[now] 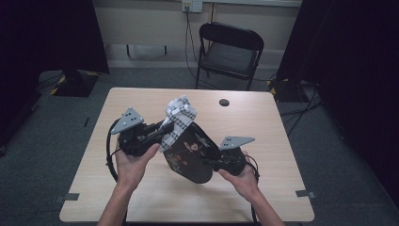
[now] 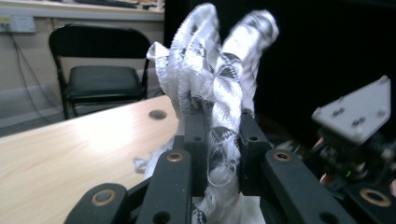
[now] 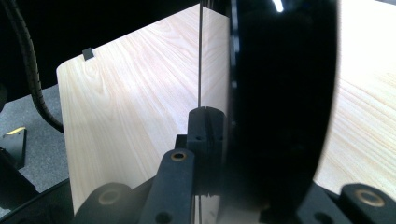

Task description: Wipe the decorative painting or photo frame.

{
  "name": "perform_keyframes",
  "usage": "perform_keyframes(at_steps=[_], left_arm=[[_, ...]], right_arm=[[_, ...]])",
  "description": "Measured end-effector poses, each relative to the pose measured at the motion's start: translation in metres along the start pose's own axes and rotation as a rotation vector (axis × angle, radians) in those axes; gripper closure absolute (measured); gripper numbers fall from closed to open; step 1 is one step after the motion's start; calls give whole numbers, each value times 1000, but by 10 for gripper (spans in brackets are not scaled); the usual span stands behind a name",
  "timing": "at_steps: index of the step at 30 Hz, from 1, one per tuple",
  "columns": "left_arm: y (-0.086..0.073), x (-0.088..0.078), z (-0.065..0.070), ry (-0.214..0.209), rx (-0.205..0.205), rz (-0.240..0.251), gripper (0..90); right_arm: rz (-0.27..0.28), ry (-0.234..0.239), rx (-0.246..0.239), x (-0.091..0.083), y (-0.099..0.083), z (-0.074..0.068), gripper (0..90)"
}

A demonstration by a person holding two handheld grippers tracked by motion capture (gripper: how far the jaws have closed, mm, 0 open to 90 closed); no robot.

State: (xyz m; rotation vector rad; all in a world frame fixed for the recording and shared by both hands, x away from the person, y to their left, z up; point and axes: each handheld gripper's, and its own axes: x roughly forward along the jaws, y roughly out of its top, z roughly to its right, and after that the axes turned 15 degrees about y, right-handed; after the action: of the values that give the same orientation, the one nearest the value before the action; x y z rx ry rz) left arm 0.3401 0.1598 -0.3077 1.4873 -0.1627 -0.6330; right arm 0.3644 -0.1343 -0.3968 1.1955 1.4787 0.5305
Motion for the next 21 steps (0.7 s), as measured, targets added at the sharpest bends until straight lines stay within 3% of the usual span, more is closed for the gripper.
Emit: perform_keyframes(at_steps=[3, 5, 12, 15, 21], left_arm=[[-12, 4, -2, 12, 34, -51, 776], [-19, 9, -2, -5, 35, -79, 775], [-34, 35, 18, -8, 107, -157, 779], [-39, 40, 22, -20, 115, -170, 778], [-40, 44, 31, -81, 134, -185, 778]], right_arm=[[-1, -2, 0, 1, 1, 0, 812], [-3, 1, -2, 1, 1, 0, 812], [-6, -1, -9, 3, 1, -2, 807], [-10, -6, -12, 2, 1, -2, 804], [-12, -11, -8, 1, 1, -1, 806]])
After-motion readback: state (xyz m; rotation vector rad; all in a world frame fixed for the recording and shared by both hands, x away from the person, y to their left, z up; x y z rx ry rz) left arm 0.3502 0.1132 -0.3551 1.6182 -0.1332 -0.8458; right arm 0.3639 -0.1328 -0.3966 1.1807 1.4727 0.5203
